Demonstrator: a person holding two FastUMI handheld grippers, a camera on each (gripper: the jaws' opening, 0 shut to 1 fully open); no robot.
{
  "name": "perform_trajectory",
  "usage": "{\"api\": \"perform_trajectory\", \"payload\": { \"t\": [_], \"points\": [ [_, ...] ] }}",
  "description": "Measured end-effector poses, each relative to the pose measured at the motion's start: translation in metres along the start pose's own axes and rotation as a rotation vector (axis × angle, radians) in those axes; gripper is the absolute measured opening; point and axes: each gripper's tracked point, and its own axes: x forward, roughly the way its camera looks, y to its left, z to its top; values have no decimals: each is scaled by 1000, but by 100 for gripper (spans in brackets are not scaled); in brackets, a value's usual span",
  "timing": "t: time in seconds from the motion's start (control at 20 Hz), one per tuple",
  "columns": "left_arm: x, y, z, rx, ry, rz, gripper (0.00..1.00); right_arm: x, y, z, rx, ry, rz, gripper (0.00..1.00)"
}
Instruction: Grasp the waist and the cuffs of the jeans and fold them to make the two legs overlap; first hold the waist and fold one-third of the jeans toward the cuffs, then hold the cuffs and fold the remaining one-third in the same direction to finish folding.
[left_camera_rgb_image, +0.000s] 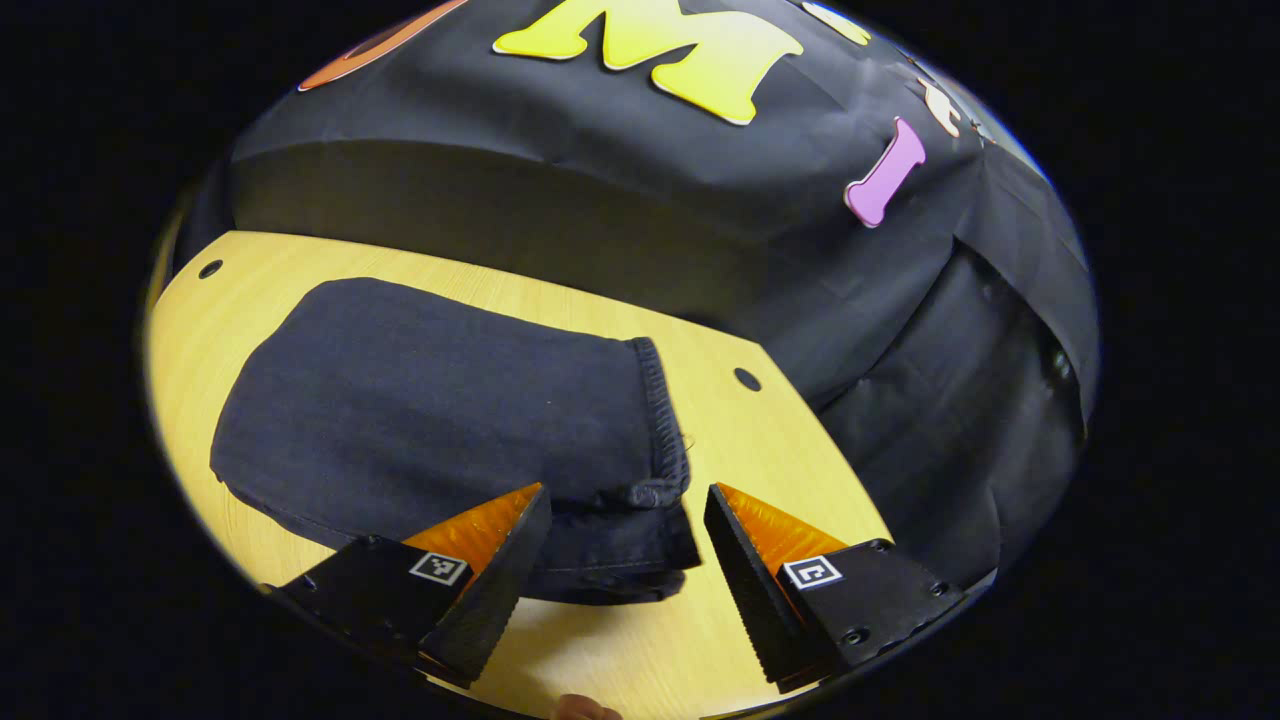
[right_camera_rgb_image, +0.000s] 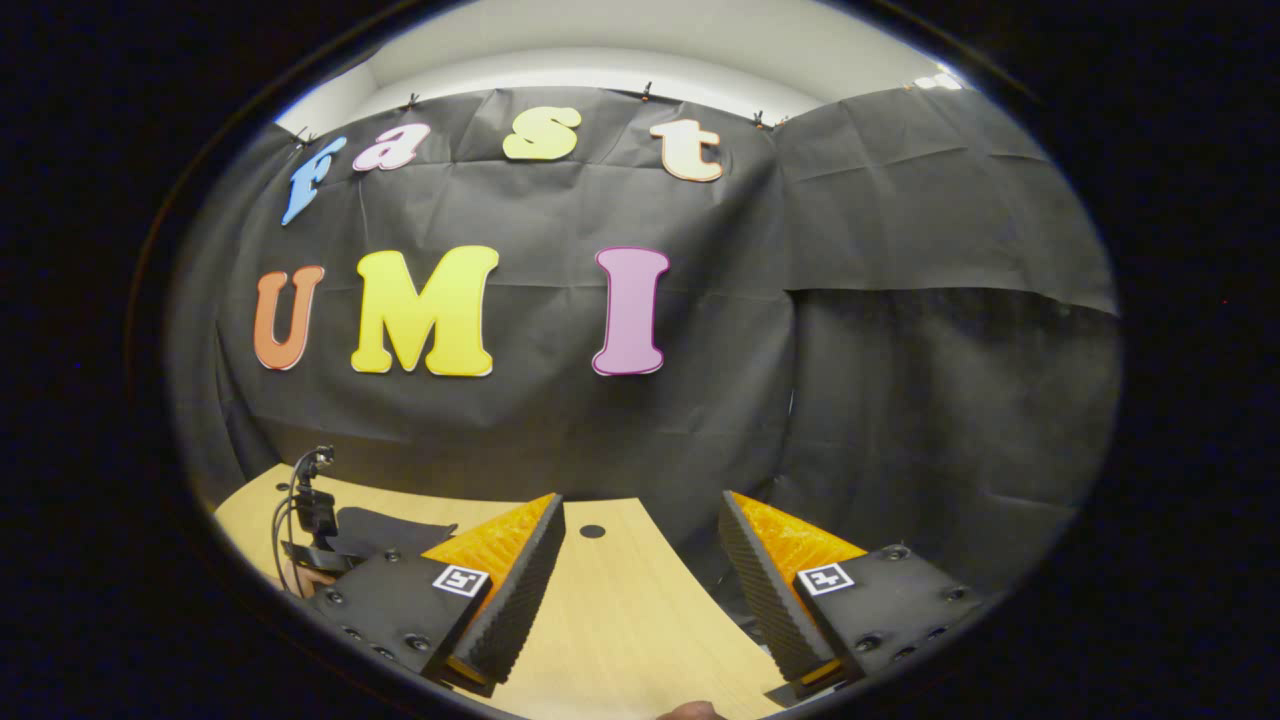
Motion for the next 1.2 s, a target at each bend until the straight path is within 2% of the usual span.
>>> {"api": "perform_trajectory", "payload": {
  "t": [0.35, 0.55, 0.65, 0.7, 0.9, 1.05, 1.2],
  "points": [
    [-62, 5, 45, 64, -140, 28, 99, 8, 30, -3, 35, -13, 70, 94],
    [-121, 31, 91, 166, -271, 113, 98, 24, 72, 0, 54, -35, 155, 96],
    [-158, 51, 115, 236, -339, 184, 98, 33, 87, 2, 48, -61, 173, 94],
    [-178, 59, 129, 271, -383, 224, 98, 36, 101, 3, 48, -70, 195, 96],
    [-244, 80, 160, 352, -516, 332, 98, 42, 158, 1, 58, -88, 299, 94],
    [-268, 89, 167, 380, -544, 388, 98, 40, 196, 2, 72, -98, 362, 94],
    [-274, 85, 168, 381, -563, 400, 98, 33, 225, 0, 81, -106, 396, 96]
  ]
}}
